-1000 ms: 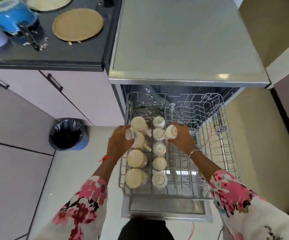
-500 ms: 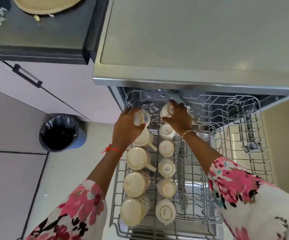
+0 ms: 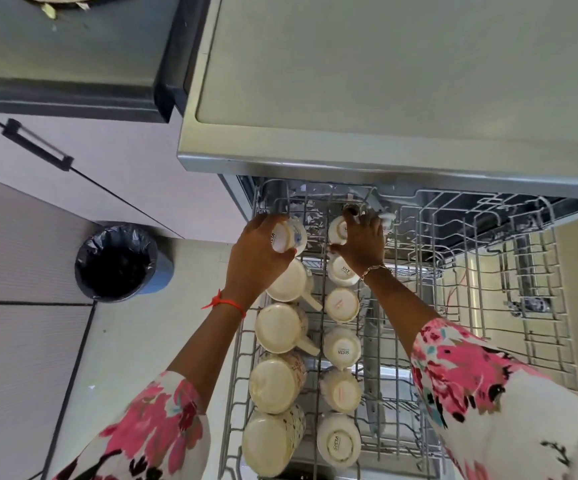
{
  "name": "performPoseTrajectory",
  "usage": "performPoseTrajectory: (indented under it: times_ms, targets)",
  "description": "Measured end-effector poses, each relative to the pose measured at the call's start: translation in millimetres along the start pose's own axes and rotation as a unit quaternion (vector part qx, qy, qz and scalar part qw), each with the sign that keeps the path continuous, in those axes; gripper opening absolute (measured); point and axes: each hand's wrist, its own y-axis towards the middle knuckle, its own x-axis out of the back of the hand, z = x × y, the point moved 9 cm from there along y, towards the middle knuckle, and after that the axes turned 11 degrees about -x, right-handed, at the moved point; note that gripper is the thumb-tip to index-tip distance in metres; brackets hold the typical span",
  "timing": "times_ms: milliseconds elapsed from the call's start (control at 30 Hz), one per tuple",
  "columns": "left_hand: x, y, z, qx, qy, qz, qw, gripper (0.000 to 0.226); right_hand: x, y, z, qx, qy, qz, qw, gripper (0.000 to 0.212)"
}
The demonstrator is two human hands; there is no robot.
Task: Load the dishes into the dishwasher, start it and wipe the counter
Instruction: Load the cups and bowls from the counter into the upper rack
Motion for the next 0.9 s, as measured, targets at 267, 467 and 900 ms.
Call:
performPoseTrajectory:
  times_ms: [267, 467, 900]
  targets:
    - [-1, -2, 1, 0.003, -0.01, 0.007, 1.0, 0.055, -1, -1, -7, -0.024, 0.02, 0.024, 0.999, 0.083]
    - [2, -5, 0, 0.0, -0.016, 0.006, 1.0, 0.055, -1, 1, -8, -0.014, 0.042, 0.069, 0.997, 0.081]
    - [1, -10, 1, -0.019, -0.021, 0.003, 1.0, 0.055, 9, 0, -5, 0.004, 0.035, 0.004, 0.999, 0.067]
